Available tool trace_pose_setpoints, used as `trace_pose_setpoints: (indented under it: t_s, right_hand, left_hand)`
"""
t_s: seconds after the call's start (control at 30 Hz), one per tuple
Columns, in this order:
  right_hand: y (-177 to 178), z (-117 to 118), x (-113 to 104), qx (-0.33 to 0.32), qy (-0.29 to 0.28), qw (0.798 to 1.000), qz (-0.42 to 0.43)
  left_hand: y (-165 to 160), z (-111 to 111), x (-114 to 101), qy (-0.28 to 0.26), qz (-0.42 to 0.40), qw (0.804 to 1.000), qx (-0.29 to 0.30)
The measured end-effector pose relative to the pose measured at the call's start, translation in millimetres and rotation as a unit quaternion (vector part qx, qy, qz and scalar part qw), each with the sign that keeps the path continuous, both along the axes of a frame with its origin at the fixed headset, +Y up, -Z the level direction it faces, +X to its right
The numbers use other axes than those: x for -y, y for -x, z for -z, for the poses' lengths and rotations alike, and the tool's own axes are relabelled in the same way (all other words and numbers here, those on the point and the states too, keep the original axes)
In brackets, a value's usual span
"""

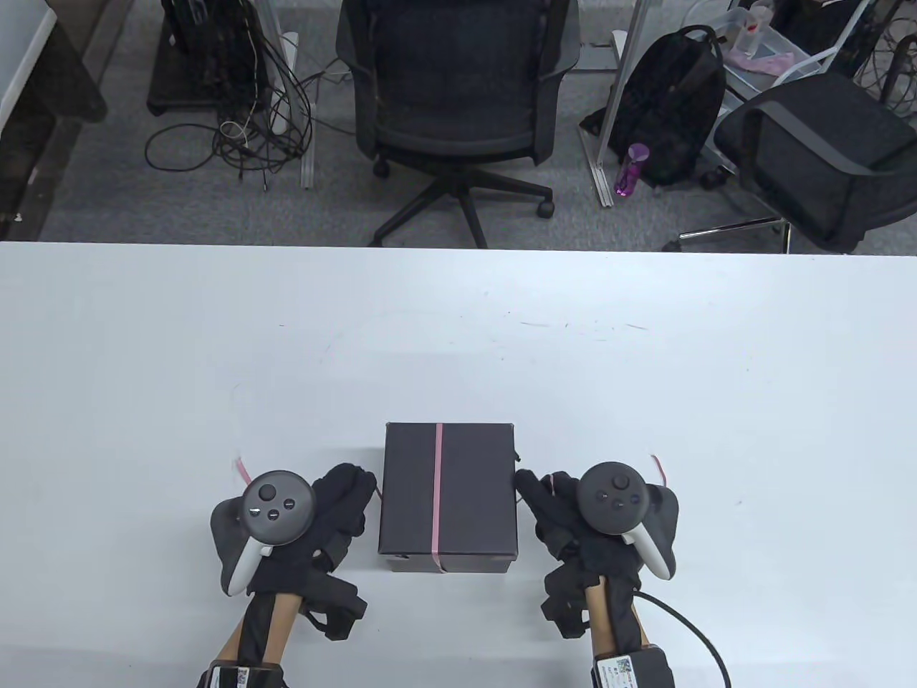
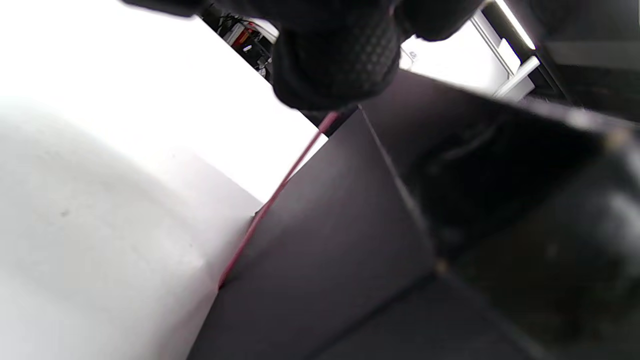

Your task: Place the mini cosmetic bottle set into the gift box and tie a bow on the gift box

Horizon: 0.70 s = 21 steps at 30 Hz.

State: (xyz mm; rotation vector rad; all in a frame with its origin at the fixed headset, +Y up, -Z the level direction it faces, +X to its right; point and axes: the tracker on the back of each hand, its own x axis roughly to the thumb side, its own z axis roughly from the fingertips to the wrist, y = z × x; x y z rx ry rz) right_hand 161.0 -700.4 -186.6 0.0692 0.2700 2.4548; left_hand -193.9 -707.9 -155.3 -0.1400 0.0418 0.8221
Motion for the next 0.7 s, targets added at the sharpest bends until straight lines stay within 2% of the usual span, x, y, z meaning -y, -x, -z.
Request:
trace_pose_setpoints:
  t_s: [0.17, 0.23, 0.3, 0.37, 0.43, 0.5, 0.57, 0.7]
  right_hand:
    - [-17.6, 1.3, -7.7, 0.044, -0.031, 0.998, -0.016]
    - [-22.5, 0.8, -8.5, 0.049, -0.043, 0.996, 0.068]
    - [-25.7, 0.4, -7.4, 0.048, -0.053, 0.983, 0.171]
    - [-26.8, 0.9, -5.3, 0.035, -0.052, 0.964, 0.259]
    - [-25.6, 2.2, -3.1, -0.011, -0.058, 0.932, 0.359]
    - [-23.9, 2.3, -2.8, -0.039, -0.053, 0.907, 0.416]
    - [-22.0, 2.0, -5.1, -0.081, -0.051, 0.882, 0.462]
    - [-20.2, -1.0, -16.1, -0.134, -0.074, 0.856, 0.493]
  left_hand:
    - [12.8, 1.4, 0.4, 0.018, -0.040, 0.999, -0.011]
    - [15.4, 1.5, 0.9, 0.020, -0.066, 0.998, -0.012]
    - [15.6, 1.7, 0.6, 0.015, -0.108, 0.994, 0.002]
    - [14.1, 2.4, -0.1, 0.010, -0.154, 0.988, 0.023]
    - [12.0, 1.8, -1.7, -0.010, -0.204, 0.978, 0.037]
    - [11.0, 1.2, -3.5, -0.028, -0.238, 0.970, 0.044]
    - [10.3, 0.3, -5.9, -0.052, -0.282, 0.956, 0.063]
    - [10.2, -1.7, -10.3, -0.089, -0.343, 0.932, 0.079]
